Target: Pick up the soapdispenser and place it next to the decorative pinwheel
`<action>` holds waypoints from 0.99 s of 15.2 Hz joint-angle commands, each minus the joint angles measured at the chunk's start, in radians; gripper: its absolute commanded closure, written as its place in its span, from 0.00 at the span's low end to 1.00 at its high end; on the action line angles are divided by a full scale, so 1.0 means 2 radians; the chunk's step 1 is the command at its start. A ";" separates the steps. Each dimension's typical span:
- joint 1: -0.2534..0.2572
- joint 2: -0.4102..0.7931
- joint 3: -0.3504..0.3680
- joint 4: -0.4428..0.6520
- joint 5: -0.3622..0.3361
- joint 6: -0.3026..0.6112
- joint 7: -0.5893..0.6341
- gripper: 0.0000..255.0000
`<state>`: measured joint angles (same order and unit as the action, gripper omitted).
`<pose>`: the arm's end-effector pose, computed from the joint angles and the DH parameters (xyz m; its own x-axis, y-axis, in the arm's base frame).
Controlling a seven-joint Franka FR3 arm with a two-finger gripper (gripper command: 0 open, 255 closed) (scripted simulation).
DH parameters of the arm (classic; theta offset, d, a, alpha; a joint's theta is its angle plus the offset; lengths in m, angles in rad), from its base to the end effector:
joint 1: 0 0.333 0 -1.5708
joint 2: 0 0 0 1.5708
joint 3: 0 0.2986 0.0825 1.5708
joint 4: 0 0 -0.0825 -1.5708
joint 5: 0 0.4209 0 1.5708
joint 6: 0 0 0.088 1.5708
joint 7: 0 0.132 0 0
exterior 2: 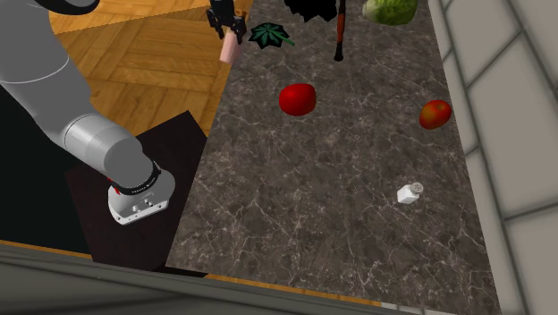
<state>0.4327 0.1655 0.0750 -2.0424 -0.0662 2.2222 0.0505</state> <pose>0.5330 0.2924 0.2995 0.8793 0.4760 0.0162 0.4751 -0.8790 0.0401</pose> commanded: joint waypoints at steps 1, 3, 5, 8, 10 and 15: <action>0.000 0.011 0.000 -0.009 -0.001 0.012 0.001 1.00; 0.000 0.013 0.000 -0.011 -0.002 0.017 0.001 1.00; 0.000 0.013 0.000 -0.011 -0.002 0.017 0.001 1.00; 0.000 0.014 0.000 -0.011 -0.001 0.017 0.001 1.00; 0.000 0.015 0.000 -0.009 -0.002 0.017 0.001 0.00; 0.000 0.014 0.000 -0.011 -0.001 0.017 0.001 0.00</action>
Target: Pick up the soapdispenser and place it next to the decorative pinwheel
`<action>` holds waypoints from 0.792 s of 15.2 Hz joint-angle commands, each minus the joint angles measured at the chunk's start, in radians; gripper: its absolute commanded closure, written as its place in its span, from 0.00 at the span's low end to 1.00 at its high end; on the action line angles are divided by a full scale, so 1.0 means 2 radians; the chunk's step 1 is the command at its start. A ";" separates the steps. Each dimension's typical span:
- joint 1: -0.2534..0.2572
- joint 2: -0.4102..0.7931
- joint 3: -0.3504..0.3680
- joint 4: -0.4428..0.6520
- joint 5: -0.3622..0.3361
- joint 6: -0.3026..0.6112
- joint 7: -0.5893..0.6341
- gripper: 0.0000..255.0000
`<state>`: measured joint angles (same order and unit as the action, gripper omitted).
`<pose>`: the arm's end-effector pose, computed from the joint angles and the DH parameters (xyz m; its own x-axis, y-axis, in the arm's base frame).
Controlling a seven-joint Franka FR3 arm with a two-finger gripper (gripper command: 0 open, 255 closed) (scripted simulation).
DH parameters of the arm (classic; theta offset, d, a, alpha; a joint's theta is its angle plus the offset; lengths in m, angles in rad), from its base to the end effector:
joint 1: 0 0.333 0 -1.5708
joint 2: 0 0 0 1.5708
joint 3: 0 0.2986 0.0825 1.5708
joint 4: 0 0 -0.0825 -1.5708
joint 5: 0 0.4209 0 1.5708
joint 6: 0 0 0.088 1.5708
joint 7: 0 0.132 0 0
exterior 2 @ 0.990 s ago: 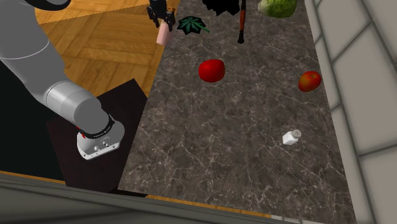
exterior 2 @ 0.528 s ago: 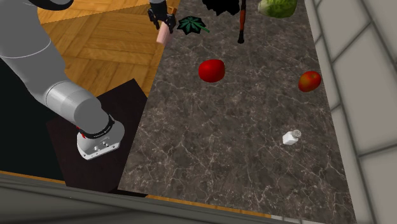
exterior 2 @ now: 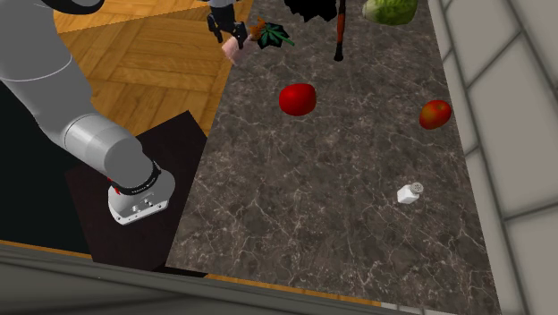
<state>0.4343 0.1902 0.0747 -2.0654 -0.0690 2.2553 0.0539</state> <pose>0.5288 0.2914 0.2766 0.8788 0.4772 0.0018 0.4767 -0.8782 0.0393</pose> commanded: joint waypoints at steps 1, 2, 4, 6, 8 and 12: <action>0.000 -0.008 0.000 0.007 0.001 -0.015 -0.002 0.00; 0.000 -0.016 0.001 0.014 0.003 -0.030 -0.003 0.00; 0.000 -0.030 0.002 0.028 0.005 -0.058 -0.004 0.00; 0.000 -0.030 0.002 0.028 0.005 -0.058 -0.004 0.00; 0.000 -0.030 0.001 0.028 0.005 -0.058 -0.004 0.00; 0.000 -0.030 0.001 0.028 0.005 -0.058 -0.004 0.00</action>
